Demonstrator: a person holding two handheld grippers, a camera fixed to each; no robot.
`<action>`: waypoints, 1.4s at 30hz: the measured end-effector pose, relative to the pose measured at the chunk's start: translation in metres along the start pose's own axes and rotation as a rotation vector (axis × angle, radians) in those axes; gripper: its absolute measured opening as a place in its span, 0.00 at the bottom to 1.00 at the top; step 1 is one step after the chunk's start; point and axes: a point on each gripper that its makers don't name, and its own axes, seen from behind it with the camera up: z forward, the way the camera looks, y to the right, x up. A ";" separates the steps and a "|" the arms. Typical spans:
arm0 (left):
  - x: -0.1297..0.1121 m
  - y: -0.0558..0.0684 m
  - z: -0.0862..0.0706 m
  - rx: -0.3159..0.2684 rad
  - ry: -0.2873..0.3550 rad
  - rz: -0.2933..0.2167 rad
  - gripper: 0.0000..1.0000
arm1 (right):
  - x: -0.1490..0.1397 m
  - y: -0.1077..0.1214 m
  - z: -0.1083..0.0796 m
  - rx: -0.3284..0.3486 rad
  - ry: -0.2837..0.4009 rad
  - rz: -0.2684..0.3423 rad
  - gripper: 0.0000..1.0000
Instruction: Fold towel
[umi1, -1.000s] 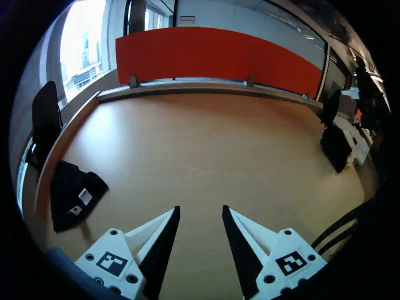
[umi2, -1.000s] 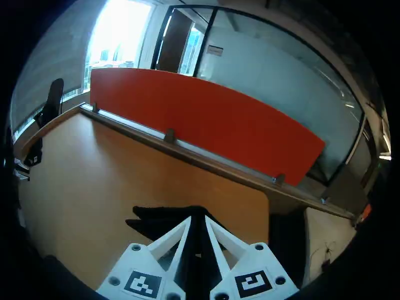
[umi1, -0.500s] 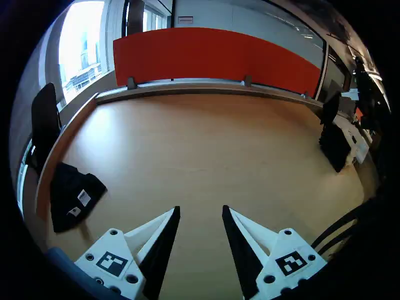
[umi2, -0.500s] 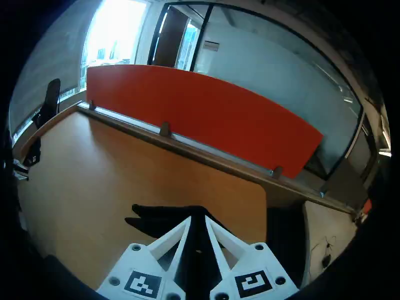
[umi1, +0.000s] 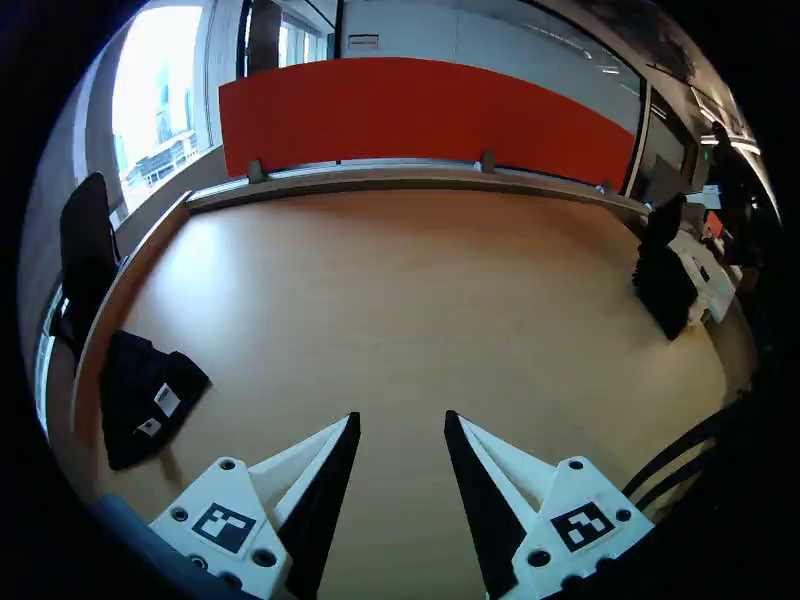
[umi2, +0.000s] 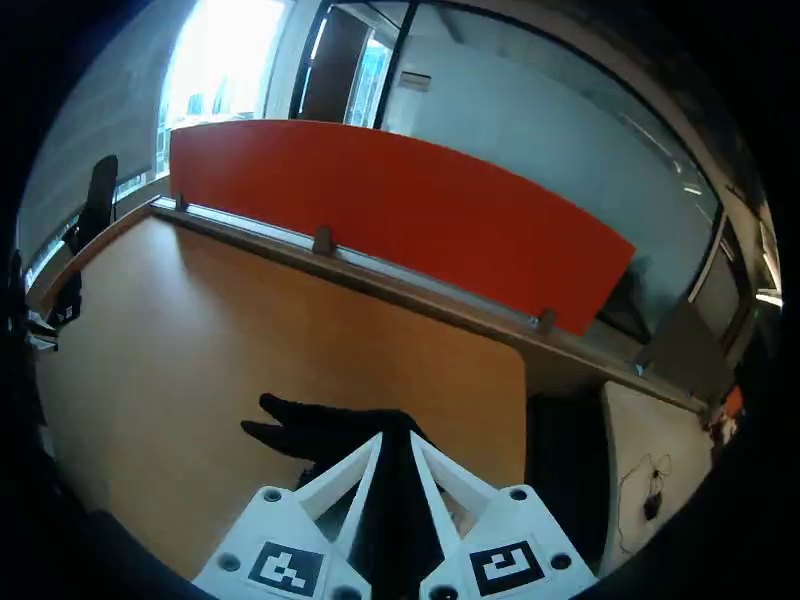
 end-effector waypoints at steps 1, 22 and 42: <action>0.000 0.000 0.000 -0.001 0.000 0.001 0.61 | -0.004 0.000 -0.002 0.001 -0.004 0.002 0.04; -0.003 0.001 -0.006 -0.009 0.002 0.016 0.61 | -0.088 -0.002 -0.030 -0.016 -0.105 0.075 0.04; -0.005 0.002 -0.009 -0.007 -0.003 0.025 0.61 | -0.173 0.003 -0.030 -0.055 -0.254 0.149 0.04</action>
